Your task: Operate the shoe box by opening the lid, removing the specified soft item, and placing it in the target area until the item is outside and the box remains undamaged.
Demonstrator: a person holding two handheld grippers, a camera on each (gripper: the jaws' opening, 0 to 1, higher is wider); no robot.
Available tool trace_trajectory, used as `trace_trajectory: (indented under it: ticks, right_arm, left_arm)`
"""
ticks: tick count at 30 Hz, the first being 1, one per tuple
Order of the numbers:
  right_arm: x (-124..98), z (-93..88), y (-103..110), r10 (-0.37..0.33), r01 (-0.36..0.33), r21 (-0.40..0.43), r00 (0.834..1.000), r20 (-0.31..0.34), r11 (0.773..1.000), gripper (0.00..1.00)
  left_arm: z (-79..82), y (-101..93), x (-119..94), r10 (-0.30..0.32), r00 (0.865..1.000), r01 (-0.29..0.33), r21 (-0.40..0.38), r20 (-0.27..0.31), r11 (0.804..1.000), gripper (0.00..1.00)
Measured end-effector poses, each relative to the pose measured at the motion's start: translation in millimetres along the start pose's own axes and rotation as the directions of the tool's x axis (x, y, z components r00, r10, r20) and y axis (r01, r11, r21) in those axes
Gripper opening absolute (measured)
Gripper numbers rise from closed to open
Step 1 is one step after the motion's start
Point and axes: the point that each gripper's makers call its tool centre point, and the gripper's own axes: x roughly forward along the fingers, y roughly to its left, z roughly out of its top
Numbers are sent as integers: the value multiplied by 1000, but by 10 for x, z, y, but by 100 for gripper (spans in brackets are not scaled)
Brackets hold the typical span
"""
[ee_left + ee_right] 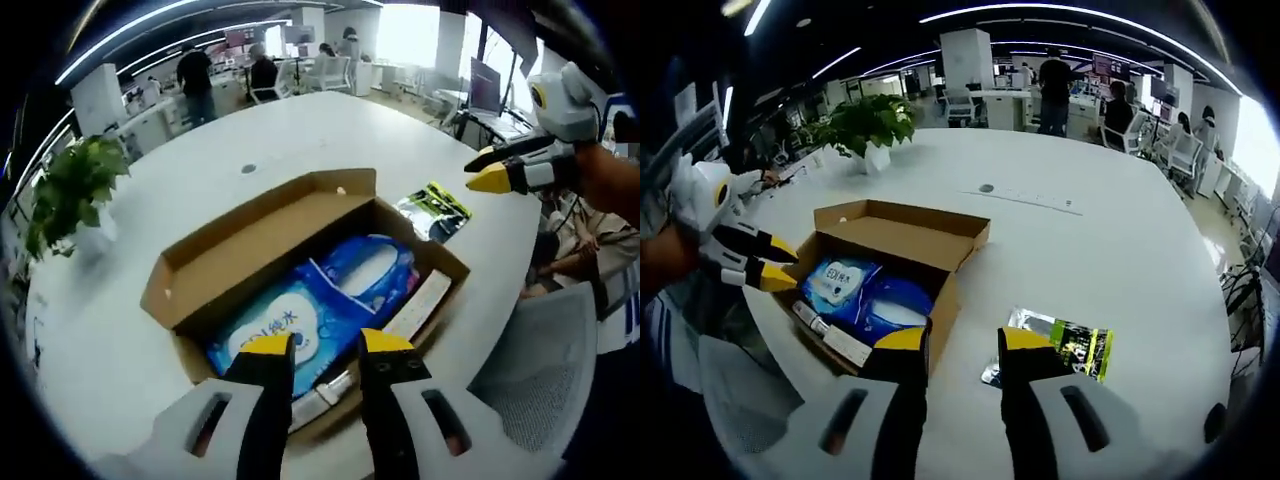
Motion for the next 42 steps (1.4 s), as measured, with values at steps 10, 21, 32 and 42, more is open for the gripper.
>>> trace_trajectory:
  ticks: [10, 21, 32, 42]
  right_arm:
    - [193, 81, 378, 49, -50, -32, 999, -11, 998, 25]
    - [449, 80, 681, 92, -95, -67, 994, -50, 993, 25]
    - [730, 79, 987, 136, -145, -98, 987, -91, 985, 24]
    - [1007, 13, 1228, 173, -189, -113, 976, -134, 975, 22]
  left_arm:
    - [-242, 320, -168, 40, 999, -40, -59, -4, 997, 23]
    - [-412, 505, -202, 52, 999, -52, -110, -3, 993, 23]
    - [-555, 658, -176, 54, 998, -56, -140, -18, 989, 23]
    - [-558, 676, -136, 42, 999, -44, -137, -13, 990, 23]
